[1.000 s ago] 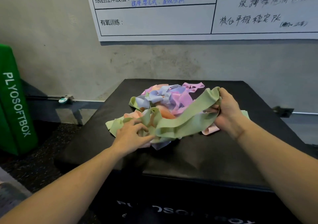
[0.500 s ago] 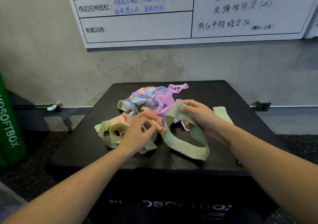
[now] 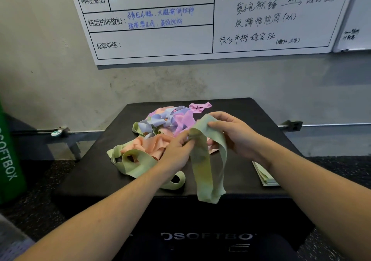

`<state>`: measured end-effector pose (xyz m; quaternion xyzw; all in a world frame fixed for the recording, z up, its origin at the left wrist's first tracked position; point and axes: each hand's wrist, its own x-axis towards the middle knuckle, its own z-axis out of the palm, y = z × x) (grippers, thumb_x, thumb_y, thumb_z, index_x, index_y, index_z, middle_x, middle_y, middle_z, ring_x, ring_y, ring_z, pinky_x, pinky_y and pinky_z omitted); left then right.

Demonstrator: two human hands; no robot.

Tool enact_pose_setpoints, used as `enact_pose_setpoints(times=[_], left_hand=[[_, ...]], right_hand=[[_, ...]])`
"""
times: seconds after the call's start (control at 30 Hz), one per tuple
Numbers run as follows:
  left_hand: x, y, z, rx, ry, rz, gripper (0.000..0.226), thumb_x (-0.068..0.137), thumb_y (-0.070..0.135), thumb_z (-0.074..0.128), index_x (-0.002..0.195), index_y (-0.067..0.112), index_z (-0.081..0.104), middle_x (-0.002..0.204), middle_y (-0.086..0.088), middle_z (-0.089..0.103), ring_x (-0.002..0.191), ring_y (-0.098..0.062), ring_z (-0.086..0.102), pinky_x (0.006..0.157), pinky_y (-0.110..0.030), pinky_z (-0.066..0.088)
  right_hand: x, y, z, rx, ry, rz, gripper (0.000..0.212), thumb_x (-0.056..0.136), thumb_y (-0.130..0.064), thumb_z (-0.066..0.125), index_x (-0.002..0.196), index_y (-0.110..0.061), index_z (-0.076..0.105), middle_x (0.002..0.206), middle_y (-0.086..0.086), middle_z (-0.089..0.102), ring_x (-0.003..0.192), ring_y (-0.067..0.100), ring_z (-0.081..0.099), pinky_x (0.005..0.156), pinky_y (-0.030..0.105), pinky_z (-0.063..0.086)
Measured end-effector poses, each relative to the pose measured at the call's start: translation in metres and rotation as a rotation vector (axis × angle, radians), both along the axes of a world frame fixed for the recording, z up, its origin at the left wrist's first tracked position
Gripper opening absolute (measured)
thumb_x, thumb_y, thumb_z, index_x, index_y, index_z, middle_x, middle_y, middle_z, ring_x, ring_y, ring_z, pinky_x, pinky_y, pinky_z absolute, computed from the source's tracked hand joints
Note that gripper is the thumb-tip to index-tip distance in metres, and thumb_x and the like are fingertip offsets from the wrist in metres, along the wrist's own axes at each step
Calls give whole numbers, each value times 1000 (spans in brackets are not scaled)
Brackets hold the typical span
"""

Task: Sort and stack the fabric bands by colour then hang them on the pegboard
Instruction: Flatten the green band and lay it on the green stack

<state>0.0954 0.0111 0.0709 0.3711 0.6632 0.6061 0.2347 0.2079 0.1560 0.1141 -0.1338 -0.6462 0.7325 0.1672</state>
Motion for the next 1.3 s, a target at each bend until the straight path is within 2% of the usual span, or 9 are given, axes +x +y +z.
enact_pose_setpoints(times=[0.17,0.3,0.43,0.63,0.8,0.87,0.97,1.13,1.3], left_hand=[[11,2,13,178,-272,115,18,101,13,58,110,18,73,97,-1,77,84,-15,69,73,-28,54],[22,7,29,198,-478,74,23,104,9,45,114,18,64,95,-8,70,66,-16,65,49,-24,50],[34,14,41,190,-543,-39,30,103,22,36,118,14,62,113,-10,70,77,-19,72,80,-40,56],[57,32,52,143,-370,-48,10,101,7,58,105,17,59,112,-17,65,89,-28,69,78,-44,56],[70,54,63,164,-374,-42,22,103,2,51,114,20,56,131,-22,62,117,-41,65,88,-51,59],[74,65,67,177,-391,0,26,103,1,51,124,15,51,132,-20,62,115,-38,65,82,-48,60],[83,78,76,188,-457,7,24,103,4,52,127,6,48,120,-16,64,99,-28,66,67,-35,60],[92,94,86,251,-575,-74,10,102,6,56,104,15,52,93,-8,66,77,-18,67,66,-32,60],[95,107,94,305,-623,-75,12,100,5,58,108,14,53,92,-9,68,76,-19,69,64,-33,61]], right_hand=[[24,1,2,46,-59,-58,22,100,-11,58,121,-7,60,89,26,70,65,28,69,60,35,58],[40,3,-4,143,-164,-34,9,98,-21,64,103,-15,61,96,20,73,79,28,71,69,34,58],[49,7,-13,202,-180,-61,13,94,-28,69,96,-19,60,91,7,65,82,21,60,64,28,48],[67,15,-15,323,-160,-172,21,93,-33,71,97,-19,56,84,1,67,69,8,63,51,22,46],[87,27,-21,428,-178,-213,19,93,-45,66,102,-29,71,94,-10,70,87,7,65,72,26,51],[96,34,-26,508,-153,-253,19,90,-45,70,94,-27,73,100,-10,65,93,7,61,77,16,47],[105,46,-35,609,-108,-308,24,79,-48,78,91,-28,70,120,-12,61,118,7,54,99,26,43],[121,55,-55,361,-58,-149,18,87,-14,78,102,-15,67,104,10,75,99,20,70,97,39,55],[131,61,-73,383,-137,-248,31,99,-39,62,92,-9,65,91,6,71,88,23,67,88,38,53]])
